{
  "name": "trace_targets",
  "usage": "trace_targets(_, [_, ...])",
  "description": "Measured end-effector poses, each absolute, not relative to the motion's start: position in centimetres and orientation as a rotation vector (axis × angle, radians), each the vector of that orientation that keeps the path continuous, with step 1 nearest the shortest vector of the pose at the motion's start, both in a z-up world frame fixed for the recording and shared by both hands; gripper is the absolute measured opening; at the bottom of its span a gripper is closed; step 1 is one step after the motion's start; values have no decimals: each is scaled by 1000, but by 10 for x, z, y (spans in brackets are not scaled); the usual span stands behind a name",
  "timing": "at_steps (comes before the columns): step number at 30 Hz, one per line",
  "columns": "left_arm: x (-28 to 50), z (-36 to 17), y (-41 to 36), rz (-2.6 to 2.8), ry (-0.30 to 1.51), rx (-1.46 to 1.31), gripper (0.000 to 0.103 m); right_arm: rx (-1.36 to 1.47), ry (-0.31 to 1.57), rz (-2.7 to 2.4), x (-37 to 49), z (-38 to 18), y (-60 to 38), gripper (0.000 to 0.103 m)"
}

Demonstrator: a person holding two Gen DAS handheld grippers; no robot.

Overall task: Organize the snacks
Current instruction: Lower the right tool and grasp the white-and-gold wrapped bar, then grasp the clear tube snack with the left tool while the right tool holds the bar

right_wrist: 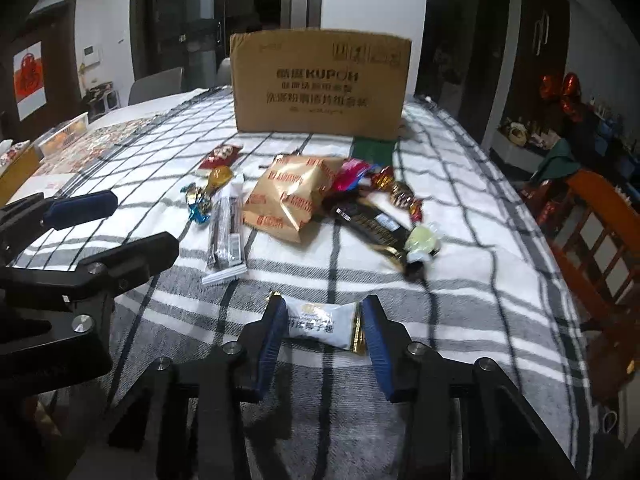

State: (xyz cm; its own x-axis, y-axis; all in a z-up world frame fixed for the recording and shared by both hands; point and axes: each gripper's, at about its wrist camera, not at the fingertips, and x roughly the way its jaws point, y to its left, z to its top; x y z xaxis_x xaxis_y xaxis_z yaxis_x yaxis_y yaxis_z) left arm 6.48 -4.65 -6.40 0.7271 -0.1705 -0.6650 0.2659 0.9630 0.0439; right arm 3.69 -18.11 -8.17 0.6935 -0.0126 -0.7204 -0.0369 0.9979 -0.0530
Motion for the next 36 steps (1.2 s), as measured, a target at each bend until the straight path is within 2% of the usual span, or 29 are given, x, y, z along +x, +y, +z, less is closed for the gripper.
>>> trace_targets(2, [63, -63, -47, -247, 715, 143, 76, -64, 816, 31, 37, -83, -181, 35])
trace_targets(12, [56, -55, -57, -257, 681, 185, 76, -169, 851, 126, 38, -74, -179, 36])
trace_targets(24, [53, -59, -84, -332, 686, 268, 76, -550, 872, 403, 41, -79, -170, 36])
trace_targets(32, [62, -63, -89, -320, 693, 242, 76, -548, 871, 514, 55, -84, -175, 35])
trace_targets(36, [67, -65, -89, -310, 707, 230, 76, -479, 883, 524, 59, -85, -180, 23])
